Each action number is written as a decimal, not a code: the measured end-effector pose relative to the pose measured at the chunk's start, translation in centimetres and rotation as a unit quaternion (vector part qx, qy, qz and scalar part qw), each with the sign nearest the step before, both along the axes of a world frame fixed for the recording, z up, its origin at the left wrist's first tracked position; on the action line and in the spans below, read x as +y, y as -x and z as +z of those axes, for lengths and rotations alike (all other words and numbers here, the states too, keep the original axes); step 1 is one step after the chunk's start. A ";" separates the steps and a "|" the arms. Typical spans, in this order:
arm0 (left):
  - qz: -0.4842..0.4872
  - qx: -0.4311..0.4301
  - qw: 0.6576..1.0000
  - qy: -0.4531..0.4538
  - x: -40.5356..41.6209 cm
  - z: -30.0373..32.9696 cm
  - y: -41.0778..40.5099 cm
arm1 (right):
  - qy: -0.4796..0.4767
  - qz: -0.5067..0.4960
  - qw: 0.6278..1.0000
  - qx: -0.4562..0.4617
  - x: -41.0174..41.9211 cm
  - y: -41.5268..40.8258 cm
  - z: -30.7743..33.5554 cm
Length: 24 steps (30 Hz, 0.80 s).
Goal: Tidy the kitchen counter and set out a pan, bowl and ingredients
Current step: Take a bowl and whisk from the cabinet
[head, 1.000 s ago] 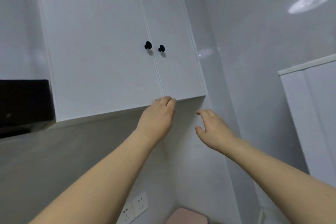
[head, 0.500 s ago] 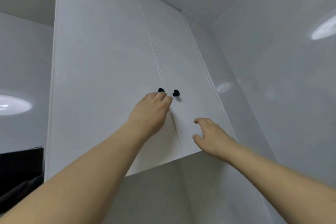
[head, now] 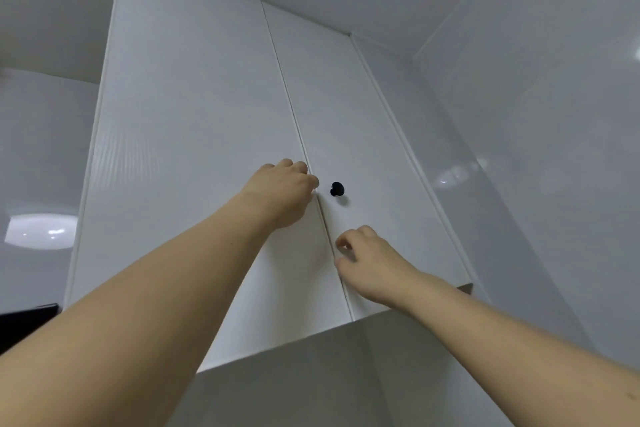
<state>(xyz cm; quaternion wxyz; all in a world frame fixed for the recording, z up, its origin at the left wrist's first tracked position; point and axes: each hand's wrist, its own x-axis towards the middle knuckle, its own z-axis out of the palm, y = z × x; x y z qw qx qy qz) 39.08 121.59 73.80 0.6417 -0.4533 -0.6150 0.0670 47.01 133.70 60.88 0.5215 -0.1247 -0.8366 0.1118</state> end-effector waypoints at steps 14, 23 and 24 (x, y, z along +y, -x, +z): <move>0.047 -0.054 0.997 0.017 0.0 1.2 -2.3 | 0.142 0.099 0.985 -0.012 -0.4 -0.9 -1.0; -0.051 -0.047 0.997 -0.019 -1.3 0.4 -4.9 | 0.229 0.142 0.963 0.016 -1.9 -2.5 -0.7; -0.059 -0.050 0.997 -0.017 -1.6 0.3 -5.2 | 0.245 0.154 0.957 0.021 -2.3 -2.8 -0.8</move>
